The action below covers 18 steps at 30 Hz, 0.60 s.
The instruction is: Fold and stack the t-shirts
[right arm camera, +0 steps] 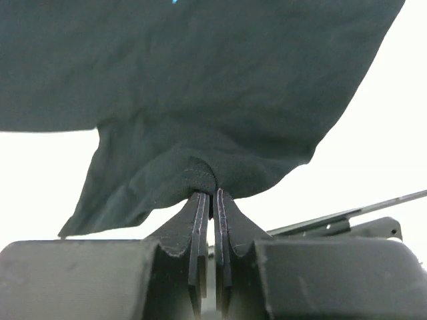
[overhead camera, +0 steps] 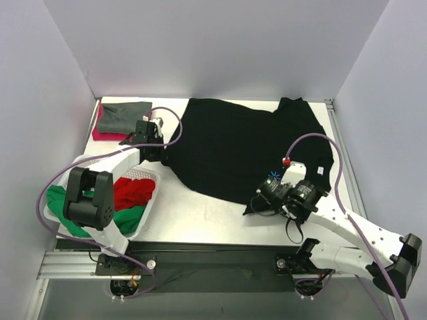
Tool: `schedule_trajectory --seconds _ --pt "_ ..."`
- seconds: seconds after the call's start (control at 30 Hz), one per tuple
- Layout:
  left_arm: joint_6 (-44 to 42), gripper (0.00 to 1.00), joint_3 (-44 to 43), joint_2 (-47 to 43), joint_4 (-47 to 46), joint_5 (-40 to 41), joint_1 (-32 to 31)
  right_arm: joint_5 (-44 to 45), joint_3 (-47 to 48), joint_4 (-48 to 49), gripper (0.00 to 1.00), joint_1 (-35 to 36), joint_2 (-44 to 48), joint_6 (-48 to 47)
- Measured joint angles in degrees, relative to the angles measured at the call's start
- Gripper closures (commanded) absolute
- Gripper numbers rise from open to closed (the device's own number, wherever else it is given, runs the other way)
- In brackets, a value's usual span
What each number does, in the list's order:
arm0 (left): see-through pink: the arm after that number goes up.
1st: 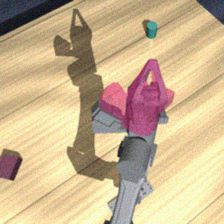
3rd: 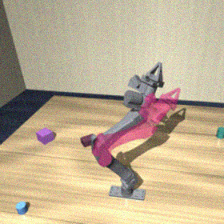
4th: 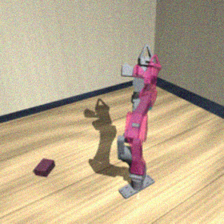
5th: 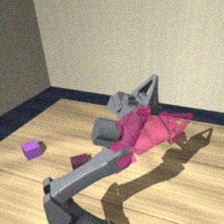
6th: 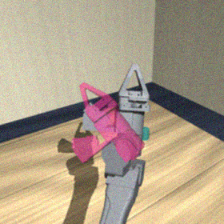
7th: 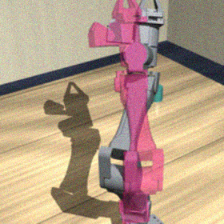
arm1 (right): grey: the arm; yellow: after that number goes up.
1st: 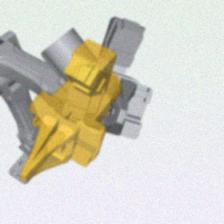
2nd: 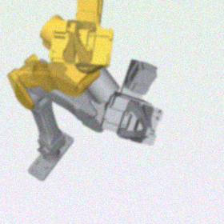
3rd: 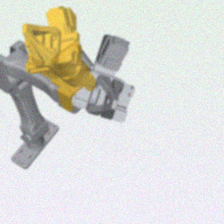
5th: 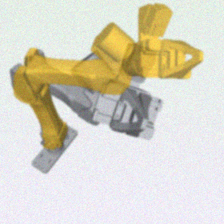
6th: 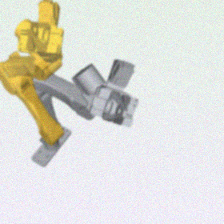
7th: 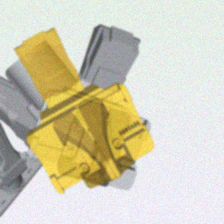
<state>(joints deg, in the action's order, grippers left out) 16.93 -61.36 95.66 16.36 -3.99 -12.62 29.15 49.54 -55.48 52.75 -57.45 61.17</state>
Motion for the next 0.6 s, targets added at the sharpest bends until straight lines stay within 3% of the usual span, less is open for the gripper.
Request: schedule_trajectory --seconds 0.27,0.6 --pt "0.0 1.00 -6.2 5.5 0.4 -2.3 1.3 -2.6 1.0 8.0 1.00 -18.9 -2.3 -13.3" --pt "0.0 1.00 -11.4 9.9 1.0 -5.0 2.4 -6.4 11.0 14.0 1.00 -29.9 -13.2 -23.2"
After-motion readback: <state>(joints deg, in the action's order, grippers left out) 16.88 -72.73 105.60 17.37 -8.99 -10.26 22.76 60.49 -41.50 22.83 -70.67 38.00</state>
